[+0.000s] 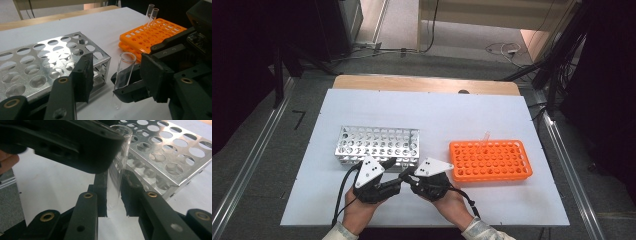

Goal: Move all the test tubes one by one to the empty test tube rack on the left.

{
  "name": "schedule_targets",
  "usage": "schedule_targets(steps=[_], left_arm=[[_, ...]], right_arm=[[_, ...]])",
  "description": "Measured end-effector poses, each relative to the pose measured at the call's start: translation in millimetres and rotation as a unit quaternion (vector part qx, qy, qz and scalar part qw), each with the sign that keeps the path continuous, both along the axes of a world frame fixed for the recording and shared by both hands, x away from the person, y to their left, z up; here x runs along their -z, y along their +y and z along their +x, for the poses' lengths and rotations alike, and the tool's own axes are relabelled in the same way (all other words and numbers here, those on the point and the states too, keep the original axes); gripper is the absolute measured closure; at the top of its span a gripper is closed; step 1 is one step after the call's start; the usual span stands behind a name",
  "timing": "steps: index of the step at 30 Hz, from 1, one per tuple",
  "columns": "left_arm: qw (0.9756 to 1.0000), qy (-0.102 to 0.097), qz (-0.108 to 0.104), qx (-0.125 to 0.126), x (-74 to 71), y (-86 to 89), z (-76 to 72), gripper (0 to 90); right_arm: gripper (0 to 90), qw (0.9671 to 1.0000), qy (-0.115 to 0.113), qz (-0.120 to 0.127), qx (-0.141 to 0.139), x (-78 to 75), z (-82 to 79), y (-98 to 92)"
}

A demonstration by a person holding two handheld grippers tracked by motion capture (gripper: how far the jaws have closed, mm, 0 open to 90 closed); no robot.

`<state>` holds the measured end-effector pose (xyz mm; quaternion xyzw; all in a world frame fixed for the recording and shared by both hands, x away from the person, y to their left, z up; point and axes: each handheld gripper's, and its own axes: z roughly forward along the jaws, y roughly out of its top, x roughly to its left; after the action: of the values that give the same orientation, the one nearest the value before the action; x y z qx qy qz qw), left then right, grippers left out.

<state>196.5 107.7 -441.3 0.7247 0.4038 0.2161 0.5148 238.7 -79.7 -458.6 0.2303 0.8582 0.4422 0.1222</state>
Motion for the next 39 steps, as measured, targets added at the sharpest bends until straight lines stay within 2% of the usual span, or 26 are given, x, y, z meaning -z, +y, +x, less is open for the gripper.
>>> schedule_targets(steps=[13,26,34,39], left_arm=[[0.9999,0.002,0.011,0.012,1.3,-3.6,0.2,73.0],[0.9999,0.001,0.01,0.009,-0.1,-3.6,-0.2,74.6],[1.0,-0.003,-0.001,-0.003,-5.3,5.7,1.0,74.6],[0.9999,-0.006,-0.008,-0.009,-8.8,10.5,1.3,74.6]], right_arm=[[73.0,1.0,0.002,0.002,-0.008,-1.9,-2.8,2.7],[71.4,0.9999,0.005,0.006,-0.006,-2.4,-2.6,1.4],[44.1,0.9997,0.021,0.008,-0.013,-4.4,1.2,-3.8],[38.3,0.9995,0.029,0.01,-0.011,-6.2,3.2,-7.9]])
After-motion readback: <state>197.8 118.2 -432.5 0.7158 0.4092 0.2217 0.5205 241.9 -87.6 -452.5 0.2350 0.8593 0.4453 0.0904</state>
